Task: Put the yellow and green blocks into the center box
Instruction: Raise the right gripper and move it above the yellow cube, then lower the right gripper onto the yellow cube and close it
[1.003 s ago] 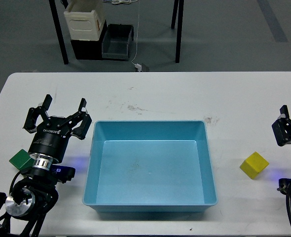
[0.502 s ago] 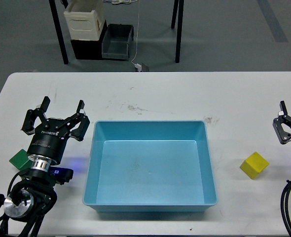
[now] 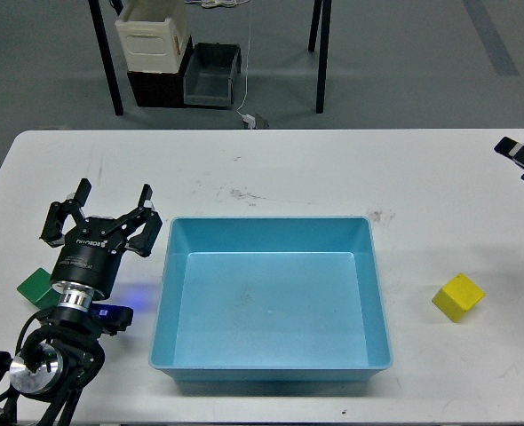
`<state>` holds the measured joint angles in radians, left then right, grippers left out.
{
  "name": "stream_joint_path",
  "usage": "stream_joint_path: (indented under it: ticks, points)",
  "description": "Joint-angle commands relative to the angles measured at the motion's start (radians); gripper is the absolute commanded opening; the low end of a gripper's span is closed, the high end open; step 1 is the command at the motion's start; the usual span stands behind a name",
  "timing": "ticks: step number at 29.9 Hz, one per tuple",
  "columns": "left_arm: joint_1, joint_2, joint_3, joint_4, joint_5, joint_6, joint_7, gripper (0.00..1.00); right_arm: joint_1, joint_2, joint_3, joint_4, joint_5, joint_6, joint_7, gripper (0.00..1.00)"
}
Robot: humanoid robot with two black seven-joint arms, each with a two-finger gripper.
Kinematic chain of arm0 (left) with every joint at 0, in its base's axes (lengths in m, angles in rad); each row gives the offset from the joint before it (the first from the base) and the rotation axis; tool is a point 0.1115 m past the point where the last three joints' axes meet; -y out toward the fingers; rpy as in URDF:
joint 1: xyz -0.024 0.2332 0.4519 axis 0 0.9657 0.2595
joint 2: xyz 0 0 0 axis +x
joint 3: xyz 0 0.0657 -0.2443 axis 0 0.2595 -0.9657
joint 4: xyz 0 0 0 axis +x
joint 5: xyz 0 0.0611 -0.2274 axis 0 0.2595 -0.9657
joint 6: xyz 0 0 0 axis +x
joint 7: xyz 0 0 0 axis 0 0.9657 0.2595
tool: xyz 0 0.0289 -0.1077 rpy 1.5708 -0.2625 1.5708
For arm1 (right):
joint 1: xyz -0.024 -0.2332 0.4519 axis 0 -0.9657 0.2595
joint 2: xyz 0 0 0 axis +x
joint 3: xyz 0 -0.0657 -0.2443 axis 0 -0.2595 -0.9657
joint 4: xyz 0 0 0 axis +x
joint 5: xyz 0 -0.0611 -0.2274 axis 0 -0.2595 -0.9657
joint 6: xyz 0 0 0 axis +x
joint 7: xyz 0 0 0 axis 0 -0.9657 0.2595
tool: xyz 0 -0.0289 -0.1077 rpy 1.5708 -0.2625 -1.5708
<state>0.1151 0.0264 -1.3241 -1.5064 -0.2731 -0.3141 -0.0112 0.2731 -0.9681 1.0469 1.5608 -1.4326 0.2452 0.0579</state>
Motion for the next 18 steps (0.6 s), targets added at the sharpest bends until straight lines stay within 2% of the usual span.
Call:
stream_joint_path:
  ticks: [1,3,4,5,7,12,18]
  points:
    - [0.000,0.000,-0.001,0.005,0.000,0.000,-0.001,1.00,0.102,-0.139,-0.178,-0.007,-0.144,0.011,0.197,0.99]
    - [-0.003,0.000,-0.001,0.009,-0.002,0.000,-0.001,1.00,0.170,-0.196,-0.266,-0.010,-0.158,0.051,0.317,0.99]
    - [-0.003,0.000,-0.001,0.011,-0.002,0.000,-0.001,1.00,0.220,-0.208,-0.307,-0.010,-0.158,0.089,0.356,0.99]
    - [-0.005,0.000,-0.001,0.011,-0.002,0.000,-0.001,1.00,0.263,-0.212,-0.339,-0.010,-0.157,0.132,0.371,0.99]
    - [-0.006,0.000,-0.003,0.011,-0.002,0.000,-0.001,1.00,0.351,-0.209,-0.410,-0.011,-0.158,0.243,0.375,0.99]
    - [-0.006,0.000,-0.004,0.014,-0.002,0.000,-0.001,1.00,0.526,-0.182,-0.597,-0.010,-0.170,0.243,0.379,0.99]
    - [-0.012,0.000,-0.003,0.031,-0.002,-0.002,-0.001,1.00,0.701,-0.149,-0.852,-0.014,-0.347,0.243,0.391,0.99]
